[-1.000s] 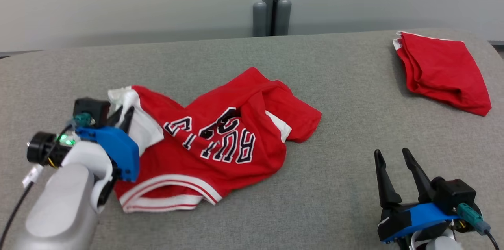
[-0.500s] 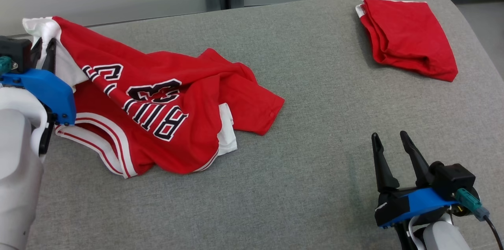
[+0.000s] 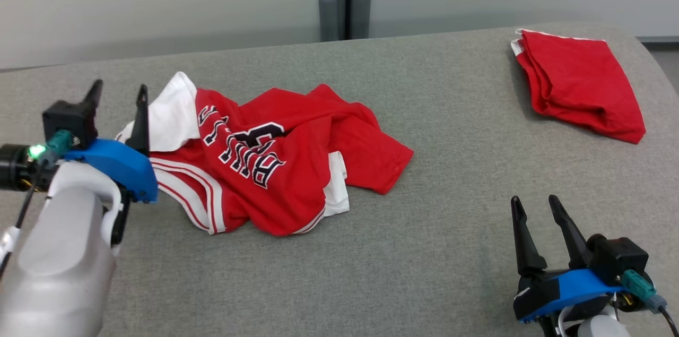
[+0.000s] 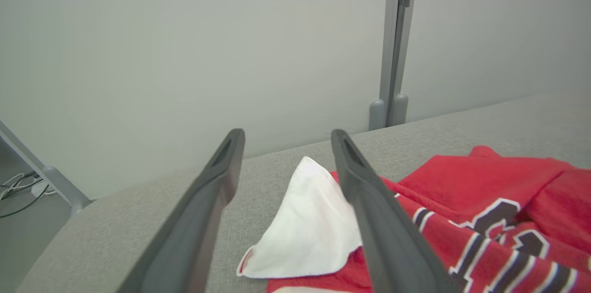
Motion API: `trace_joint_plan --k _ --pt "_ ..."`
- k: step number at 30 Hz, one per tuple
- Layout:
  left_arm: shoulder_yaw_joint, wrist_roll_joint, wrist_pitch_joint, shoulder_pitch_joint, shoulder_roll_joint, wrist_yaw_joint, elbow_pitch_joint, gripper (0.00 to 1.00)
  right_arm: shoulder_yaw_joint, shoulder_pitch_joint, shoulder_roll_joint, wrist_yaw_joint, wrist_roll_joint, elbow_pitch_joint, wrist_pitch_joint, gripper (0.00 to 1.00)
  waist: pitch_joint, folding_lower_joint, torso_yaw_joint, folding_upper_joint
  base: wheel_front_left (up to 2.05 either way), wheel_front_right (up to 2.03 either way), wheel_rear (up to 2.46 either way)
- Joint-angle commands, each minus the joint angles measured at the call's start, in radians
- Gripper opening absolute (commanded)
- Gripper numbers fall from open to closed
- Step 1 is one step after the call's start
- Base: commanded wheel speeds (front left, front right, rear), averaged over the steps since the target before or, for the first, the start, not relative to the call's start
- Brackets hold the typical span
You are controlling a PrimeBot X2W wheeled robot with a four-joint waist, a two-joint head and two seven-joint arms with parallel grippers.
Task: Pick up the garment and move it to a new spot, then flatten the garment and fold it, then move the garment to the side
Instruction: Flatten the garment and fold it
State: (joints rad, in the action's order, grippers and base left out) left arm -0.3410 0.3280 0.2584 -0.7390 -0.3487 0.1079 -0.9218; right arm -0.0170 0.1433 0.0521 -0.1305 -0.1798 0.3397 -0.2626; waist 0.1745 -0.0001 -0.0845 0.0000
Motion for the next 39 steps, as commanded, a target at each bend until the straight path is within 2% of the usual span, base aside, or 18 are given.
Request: trace_joint_plan --k 1,7,15,21,25,26,27,28,34,39 --pt "-0.009 0.004 0.005 0.034 0.012 0.003 0.021 1.00 -0.007 -0.012 0.001 -0.001 -0.003 0.001 -0.003 1.00 -0.006 0.0001 0.012 0.0000 0.00 0.00 0.00" --pt "-0.047 0.012 -0.002 0.171 0.047 0.008 0.113 1.00 -0.008 -0.027 0.000 -0.001 -0.001 -0.002 -0.003 1.00 -0.021 0.0001 0.049 0.0000 0.00 0.00 0.00" --pt "-0.119 0.042 -0.110 0.308 0.083 0.017 0.232 1.00 -0.005 -0.026 -0.001 -0.001 -0.007 -0.007 -0.003 1.00 -0.006 0.0001 0.057 0.0000 0.00 0.00 0.00" --pt "-0.167 0.060 -0.171 0.364 0.073 0.021 0.256 1.00 -0.002 -0.011 0.000 -0.001 -0.012 -0.005 -0.003 1.00 0.012 0.0001 0.038 0.0000 0.00 0.00 0.00" --pt "-0.172 0.087 -0.184 0.376 0.087 0.023 0.238 1.00 0.003 -0.007 0.000 -0.001 -0.014 -0.002 -0.003 1.00 0.014 0.0001 0.024 0.0000 0.00 0.00 0.00" --pt "-0.172 0.096 -0.189 0.379 0.093 0.023 0.229 0.60 0.002 -0.008 -0.001 -0.001 -0.015 0.000 -0.003 1.00 0.012 0.0001 0.022 0.0000 0.00 0.00 0.00" --pt "-0.182 0.089 -0.195 0.377 0.087 0.023 0.221 0.42 0.002 -0.010 -0.001 -0.001 -0.015 0.001 -0.003 1.00 0.010 0.0001 0.020 0.0000 0.00 0.00 0.00" --pt "-0.187 0.087 -0.189 0.374 0.084 0.023 0.217 0.01 0.002 -0.011 -0.001 -0.001 -0.016 0.004 -0.003 1.00 0.007 0.0001 0.018 0.0000 0.00 0.00 0.00" --pt "-0.169 0.122 -0.139 0.376 0.102 0.015 0.249 0.00 -0.018 -0.044 -0.001 -0.001 -0.018 0.015 -0.003 1.00 -0.034 0.0001 0.038 0.0000 0.00 0.00 0.00" --pt "-0.136 0.140 -0.139 0.418 0.061 -0.021 0.395 0.00 -0.035 -0.078 -0.001 -0.001 -0.023 0.021 -0.003 1.00 -0.075 0.0001 0.074 0.0000 0.00 0.00 0.00"
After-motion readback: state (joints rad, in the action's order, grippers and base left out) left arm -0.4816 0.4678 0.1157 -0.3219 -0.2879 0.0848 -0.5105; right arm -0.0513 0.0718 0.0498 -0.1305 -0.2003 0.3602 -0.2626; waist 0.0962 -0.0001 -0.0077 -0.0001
